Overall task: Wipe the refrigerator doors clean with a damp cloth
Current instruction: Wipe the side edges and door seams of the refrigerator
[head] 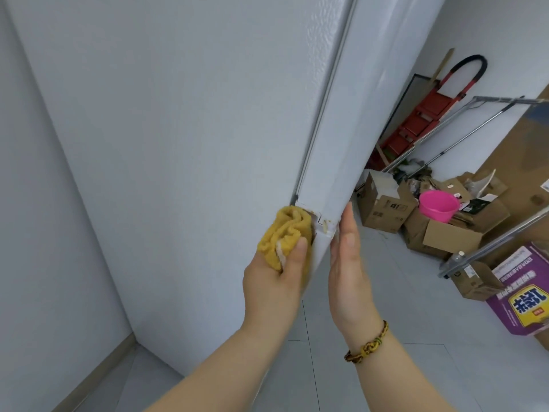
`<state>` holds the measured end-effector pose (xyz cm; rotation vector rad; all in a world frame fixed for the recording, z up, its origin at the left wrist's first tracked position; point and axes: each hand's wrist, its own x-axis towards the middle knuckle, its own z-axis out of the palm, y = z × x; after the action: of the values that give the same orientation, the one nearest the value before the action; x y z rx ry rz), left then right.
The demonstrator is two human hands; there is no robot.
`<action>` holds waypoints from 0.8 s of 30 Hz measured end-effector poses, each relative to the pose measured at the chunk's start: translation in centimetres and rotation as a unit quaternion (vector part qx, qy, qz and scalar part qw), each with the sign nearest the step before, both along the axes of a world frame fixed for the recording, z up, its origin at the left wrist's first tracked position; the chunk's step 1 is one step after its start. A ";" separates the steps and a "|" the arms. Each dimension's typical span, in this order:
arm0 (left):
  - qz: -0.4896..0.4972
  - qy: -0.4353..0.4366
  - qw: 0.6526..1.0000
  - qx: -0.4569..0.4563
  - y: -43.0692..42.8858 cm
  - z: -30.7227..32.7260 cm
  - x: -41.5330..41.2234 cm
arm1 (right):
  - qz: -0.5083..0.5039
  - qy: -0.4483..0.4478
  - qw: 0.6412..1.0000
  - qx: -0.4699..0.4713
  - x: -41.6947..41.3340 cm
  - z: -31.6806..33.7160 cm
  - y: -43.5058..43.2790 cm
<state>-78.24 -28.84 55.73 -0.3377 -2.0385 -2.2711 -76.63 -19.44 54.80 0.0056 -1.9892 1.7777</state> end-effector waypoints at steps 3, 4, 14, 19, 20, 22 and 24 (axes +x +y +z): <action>0.013 0.081 0.996 -0.040 0.2 1.6 -0.7 | 0.003 -0.003 1.000 0.004 0.0 0.0 0.0; 0.019 0.110 0.992 -0.065 0.2 1.6 -0.8 | 0.001 -0.004 1.000 0.010 0.0 0.1 -0.1; 0.008 0.145 0.978 -0.148 0.0 -2.1 0.5 | -0.012 -0.002 1.000 0.025 0.1 0.4 -0.2; 0.037 0.206 0.968 -0.138 0.4 1.4 -0.9 | -0.011 -0.009 1.000 0.017 0.1 0.5 -0.1; 0.039 0.227 0.961 -0.156 0.4 1.1 -0.7 | -0.010 -0.008 1.000 0.014 0.1 0.5 -0.1; 0.023 0.249 0.949 -0.194 0.3 -0.8 -0.2 | -0.001 -0.006 1.000 0.005 0.0 0.4 -0.2; -0.014 0.241 0.946 -0.214 -0.3 -3.5 0.3 | -0.001 -0.006 1.000 0.009 0.1 0.4 -0.2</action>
<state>-77.97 -29.10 52.21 -0.8542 -2.2177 -1.5183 -76.57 -19.62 55.21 -0.0011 -2.0120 1.7621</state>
